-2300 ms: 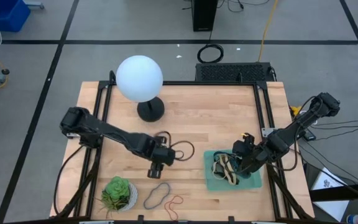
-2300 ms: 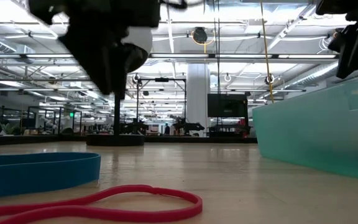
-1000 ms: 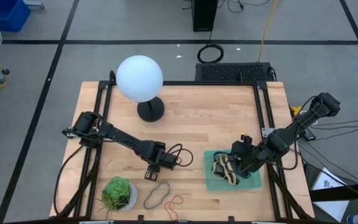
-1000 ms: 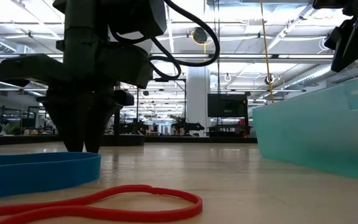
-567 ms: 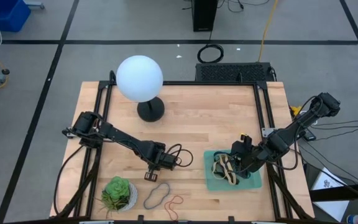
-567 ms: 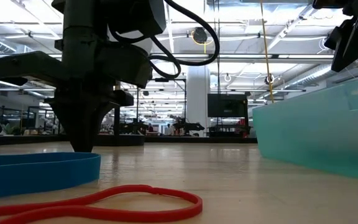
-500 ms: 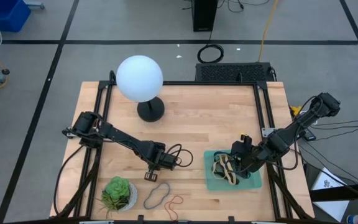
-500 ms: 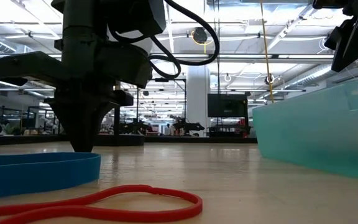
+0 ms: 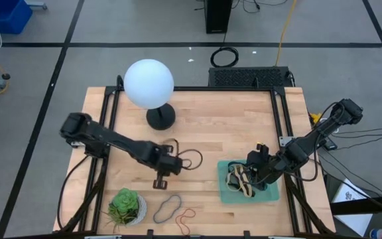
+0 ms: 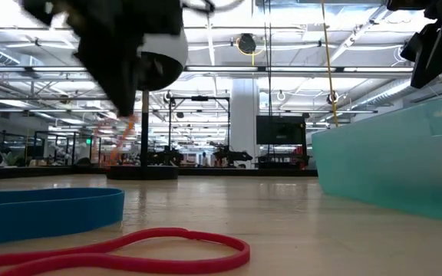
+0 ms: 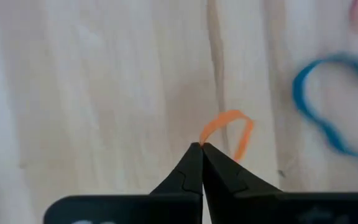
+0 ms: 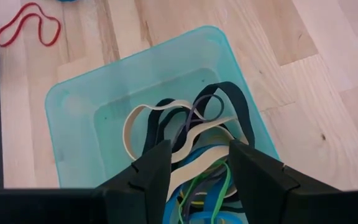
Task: Pick and place rubber bands into bin
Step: Put the orange rubber band into the green bin
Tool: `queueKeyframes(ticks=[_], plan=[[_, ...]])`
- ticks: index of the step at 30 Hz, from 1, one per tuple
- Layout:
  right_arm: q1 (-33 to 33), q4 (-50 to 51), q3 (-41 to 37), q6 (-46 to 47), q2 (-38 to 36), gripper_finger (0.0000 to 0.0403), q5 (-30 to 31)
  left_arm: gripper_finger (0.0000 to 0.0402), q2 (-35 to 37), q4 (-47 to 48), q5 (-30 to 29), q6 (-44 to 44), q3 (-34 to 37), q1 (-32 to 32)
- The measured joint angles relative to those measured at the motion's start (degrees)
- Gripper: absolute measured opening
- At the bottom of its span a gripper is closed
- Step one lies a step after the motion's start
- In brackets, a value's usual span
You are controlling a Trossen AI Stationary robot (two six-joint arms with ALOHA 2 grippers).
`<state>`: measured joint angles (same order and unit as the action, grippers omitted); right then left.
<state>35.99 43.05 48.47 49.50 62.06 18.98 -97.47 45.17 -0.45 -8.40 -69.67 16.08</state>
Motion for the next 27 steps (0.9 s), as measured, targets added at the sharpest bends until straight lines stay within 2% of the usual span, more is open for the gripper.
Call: queueKeyframes(ticks=[6, 10, 15, 19, 25, 27], plan=[[0.0, -1.3, 0.0, -2.7, -2.6, 0.0155, 0.7, 0.0003, 9.2, -3.2, -3.0, -3.3, -0.1, -1.6], [0.0, -6.6, 0.0, -9.5, -4.1, 0.0155, 4.0, 0.0007, 11.9, -7.1, -4.7, -3.6, -0.1, -2.2], [-0.1, -19.4, -0.4, -24.6, -4.2, 0.0155, 8.3, 0.0003, 12.0, -14.7, -5.2, -0.3, -0.1, -2.9], [-1.2, -34.3, -3.4, -34.6, -4.2, 0.0155, 7.9, 0.0011, 11.6, -22.8, -5.2, 3.6, -0.2, -3.3], [-4.6, -50.6, -8.8, -43.6, -3.0, 0.0155, 7.6, 0.0007, 11.7, -32.8, -5.2, 9.5, -0.2, -3.3], [-6.2, -57.4, -10.4, -45.8, -1.9, 0.0155, 4.7, 0.0012, 11.7, -35.0, -5.1, 11.0, -0.2, -3.3]])
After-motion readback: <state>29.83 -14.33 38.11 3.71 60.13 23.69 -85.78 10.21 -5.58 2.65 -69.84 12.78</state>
